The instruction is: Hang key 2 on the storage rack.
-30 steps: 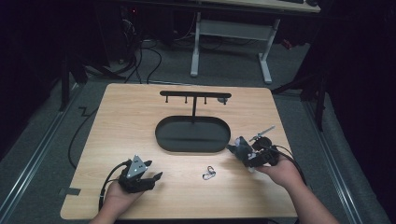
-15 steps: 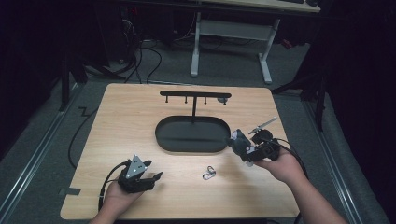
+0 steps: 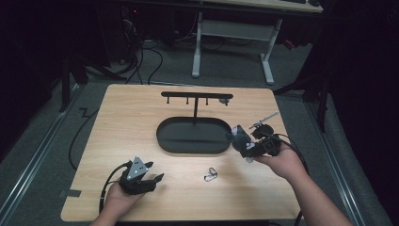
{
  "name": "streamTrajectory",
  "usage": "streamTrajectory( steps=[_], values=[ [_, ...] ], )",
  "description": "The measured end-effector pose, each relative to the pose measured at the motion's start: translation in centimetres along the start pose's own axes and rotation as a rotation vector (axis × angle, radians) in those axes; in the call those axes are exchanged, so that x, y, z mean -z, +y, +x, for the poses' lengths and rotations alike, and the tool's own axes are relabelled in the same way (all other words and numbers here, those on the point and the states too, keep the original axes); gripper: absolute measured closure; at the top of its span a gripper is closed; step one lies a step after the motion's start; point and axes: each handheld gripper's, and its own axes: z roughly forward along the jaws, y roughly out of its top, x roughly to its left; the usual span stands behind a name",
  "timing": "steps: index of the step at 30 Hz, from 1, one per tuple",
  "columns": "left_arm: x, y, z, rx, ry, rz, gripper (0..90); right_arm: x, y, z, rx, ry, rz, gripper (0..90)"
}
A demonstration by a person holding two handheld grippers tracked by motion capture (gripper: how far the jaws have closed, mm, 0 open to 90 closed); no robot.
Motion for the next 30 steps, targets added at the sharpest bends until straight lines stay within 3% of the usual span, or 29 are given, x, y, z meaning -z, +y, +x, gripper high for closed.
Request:
streamTrajectory(
  steps=[9, 12, 19, 30],
  values=[
    [0.3, 0.0, 0.1, 0.018, -0.019, -0.016, 38.9, 0.4, 1.7, 0.3, 0.003, 0.017, -0.005, 47.0],
    [0.4, 0.2, -0.1, 0.0, -0.019, -0.02, 38.9, 0.4, 2.7, 0.7, 0.003, 0.01, 0.018, 47.0],
    [0.3, 0.2, -0.2, -0.016, -0.023, -0.009, 38.9, 0.8, 4.5, 0.7, -0.005, -0.002, 0.014, 46.9],
    [0.7, 0.0, 0.0, 0.004, -0.021, -0.02, 38.9, 2.0, 6.7, 0.4, -0.022, -0.011, -0.032, 46.9]
  ],
)
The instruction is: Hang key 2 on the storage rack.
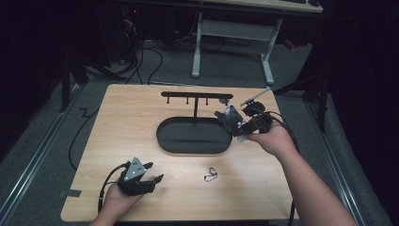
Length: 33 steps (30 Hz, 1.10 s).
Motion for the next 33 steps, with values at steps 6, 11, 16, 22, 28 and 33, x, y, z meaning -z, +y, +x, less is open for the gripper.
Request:
streamTrajectory(
  steps=[6, 11, 16, 22, 28, 33],
  values=[
    [-0.1, -0.1, 0.0, 0.003, -0.001, 0.005, 38.9, 0.8, 0.8, 0.2, 0.007, 0.006, -0.023, 46.9],
    [0.0, -0.1, 0.1, 0.001, -0.002, 0.005, 38.9, 1.0, 1.3, 0.5, 0.008, -0.003, -0.03, 46.8],
    [0.0, -0.1, 0.1, 0.002, -0.001, 0.006, 39.0, 1.0, 1.6, 0.6, 0.008, 0.003, -0.038, 46.8],
    [-0.1, -0.1, 0.0, 0.0, -0.007, 0.01, 39.0, 1.1, 1.8, 0.8, 0.009, -0.003, -0.045, 46.8],
    [-0.1, -0.1, 0.0, -0.001, -0.01, 0.013, 39.0, 1.5, 2.0, 0.4, -0.004, -0.025, -0.082, 46.8],
    [-0.1, -0.1, 0.0, -0.001, -0.012, 0.015, 39.1, 1.7, 1.9, 0.0, -0.021, -0.04, -0.096, 46.7]
  ],
)
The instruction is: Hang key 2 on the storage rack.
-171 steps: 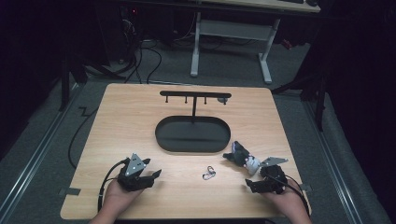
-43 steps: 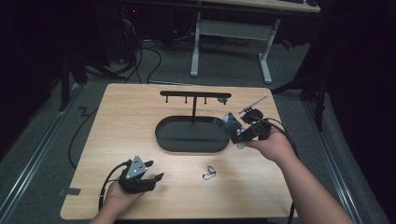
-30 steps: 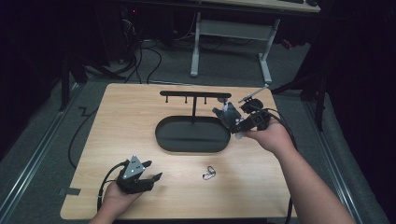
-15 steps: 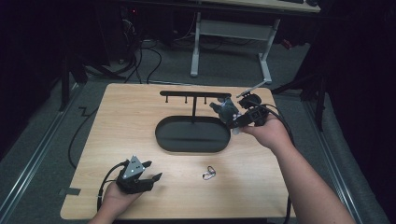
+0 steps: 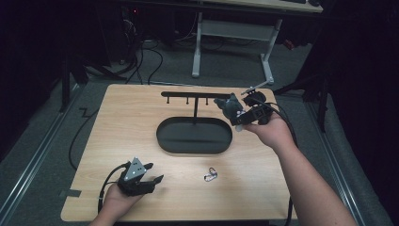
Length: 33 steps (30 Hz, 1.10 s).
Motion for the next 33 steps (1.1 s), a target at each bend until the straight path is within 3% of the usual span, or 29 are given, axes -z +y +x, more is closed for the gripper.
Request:
streamTrajectory(
  steps=[8, 13, 33],
  values=[
    [-0.1, 0.0, 0.0, 0.003, -0.006, 0.005, 39.3, 0.2, -0.9, -1.7, -0.052, -0.058, -0.016, 46.7],
    [-0.2, 0.0, -0.1, 0.002, -0.008, 0.007, 39.3, -0.5, -2.0, -2.7, -0.087, -0.06, -0.002, 46.6],
    [-0.2, -0.1, 0.0, 0.0, -0.007, 0.017, 39.4, -5.4, -3.0, -1.6, -0.055, -0.04, 0.04, 45.7]
  ],
)
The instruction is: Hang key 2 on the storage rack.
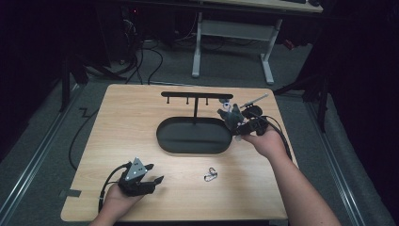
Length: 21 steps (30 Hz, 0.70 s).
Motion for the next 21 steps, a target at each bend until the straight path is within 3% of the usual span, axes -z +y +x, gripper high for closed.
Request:
streamTrajectory(
  steps=[14, 21],
  values=[
    [-0.1, 0.0, 0.0, 0.0, -0.003, 0.002, 39.4, -3.3, 0.5, 0.1, 0.003, 0.01, 0.005, 44.7],
    [0.0, -0.1, 0.0, 0.002, -0.004, 0.002, 39.4, -3.4, 0.5, 0.2, 0.02, 0.008, -0.019, 35.0]
  ],
)
